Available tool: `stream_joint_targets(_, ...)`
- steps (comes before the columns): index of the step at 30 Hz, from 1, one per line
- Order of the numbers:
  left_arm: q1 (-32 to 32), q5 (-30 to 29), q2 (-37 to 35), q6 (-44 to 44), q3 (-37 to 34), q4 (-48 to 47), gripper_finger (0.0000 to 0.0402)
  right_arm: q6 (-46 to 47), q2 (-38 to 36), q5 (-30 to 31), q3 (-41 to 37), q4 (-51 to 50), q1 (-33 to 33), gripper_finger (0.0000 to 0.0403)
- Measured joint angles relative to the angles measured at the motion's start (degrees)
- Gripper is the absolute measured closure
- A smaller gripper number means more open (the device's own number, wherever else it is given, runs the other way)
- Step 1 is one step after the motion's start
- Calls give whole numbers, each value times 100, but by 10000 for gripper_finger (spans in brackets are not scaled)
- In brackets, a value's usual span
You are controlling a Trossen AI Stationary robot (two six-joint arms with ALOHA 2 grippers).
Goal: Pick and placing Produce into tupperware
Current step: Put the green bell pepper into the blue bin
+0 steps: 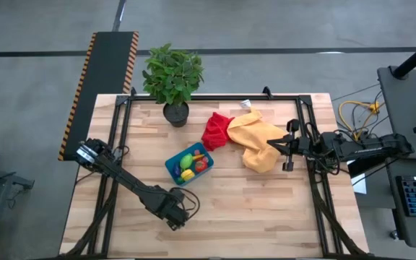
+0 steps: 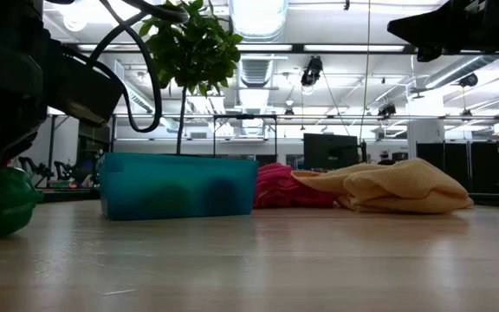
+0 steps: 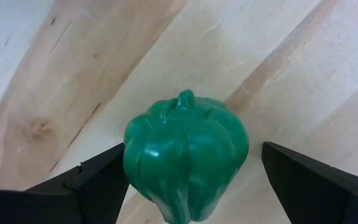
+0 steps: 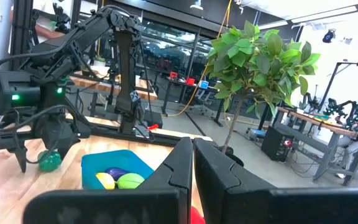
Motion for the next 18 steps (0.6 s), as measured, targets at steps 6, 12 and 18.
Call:
stream_joint_targets(6,2,-59,2,275,0,8,76,0,-1,-1,0,0,-1,394)
stream_joint_targets(12,9,-108,2,399,0,2,124,1,-1,-1,0,0,1,394)
stream_joint_targets(18,11,-121,7,406,-2,-6,171,2,-1,-1,0,0,0,394)
